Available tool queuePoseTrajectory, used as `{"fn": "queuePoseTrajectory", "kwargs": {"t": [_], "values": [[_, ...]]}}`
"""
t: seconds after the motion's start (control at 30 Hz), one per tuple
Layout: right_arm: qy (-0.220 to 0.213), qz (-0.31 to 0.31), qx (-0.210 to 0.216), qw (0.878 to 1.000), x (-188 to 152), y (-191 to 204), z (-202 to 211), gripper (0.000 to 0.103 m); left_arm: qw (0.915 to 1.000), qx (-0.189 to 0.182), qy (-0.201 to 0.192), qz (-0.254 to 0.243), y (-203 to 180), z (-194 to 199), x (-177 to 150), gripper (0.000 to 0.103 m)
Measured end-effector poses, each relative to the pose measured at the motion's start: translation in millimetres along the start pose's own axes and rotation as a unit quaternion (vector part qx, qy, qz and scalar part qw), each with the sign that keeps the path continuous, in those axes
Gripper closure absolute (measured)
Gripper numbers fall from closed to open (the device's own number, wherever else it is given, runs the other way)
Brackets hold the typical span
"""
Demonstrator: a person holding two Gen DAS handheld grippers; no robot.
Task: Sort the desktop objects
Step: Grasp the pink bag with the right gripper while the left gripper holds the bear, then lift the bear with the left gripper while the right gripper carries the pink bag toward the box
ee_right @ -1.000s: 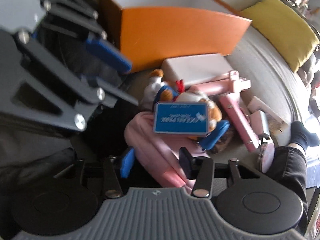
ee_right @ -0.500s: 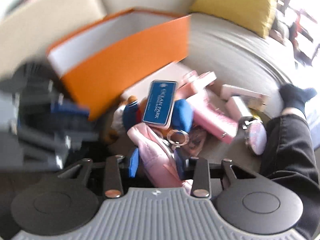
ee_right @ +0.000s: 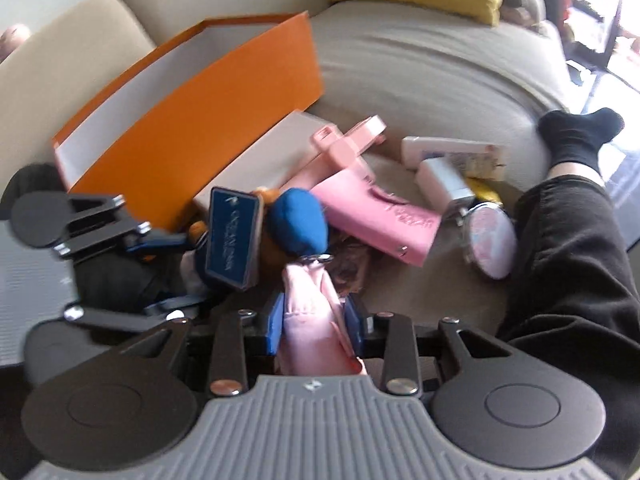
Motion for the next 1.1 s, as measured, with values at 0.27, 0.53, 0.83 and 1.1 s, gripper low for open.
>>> {"fn": "queuePoseTrajectory", "kwargs": {"t": [0.27, 0.53, 0.83, 1.1], "values": [[0.108, 0.017, 0.092, 0.990, 0.5, 13.0, -10.5, 0.067, 0.9999, -0.004, 0.006, -0.008, 10.3, -7.5, 7.1, 0.051], [0.124, 0.043, 0.079, 0.988, -1.3, 24.5, -17.5, 0.072, 0.9988, -0.044, 0.022, 0.000, 8.2, -25.0, 10.7, 0.056], [0.060, 0.001, 0.055, 0.997, -0.5, 15.2, 19.8, 0.077, 0.9959, -0.066, -0.006, 0.062, 17.0, 5.2, 10.9, 0.066], [-0.060, -0.054, 0.053, 0.995, 24.4, 15.8, 72.5, 0.077, 0.9834, -0.094, -0.064, 0.142, 46.3, 70.9, 11.1, 0.066]]}}
Point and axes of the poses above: each gripper's, at about its wrist camera, not at the fingertips, and z roughly against the way its jaws point, y to its left, x to its top, the point moved 9 cm from there along -z, roughly the way its jaws point, and after that the axes turned 10 degrees about y, right-handed, at the moved point
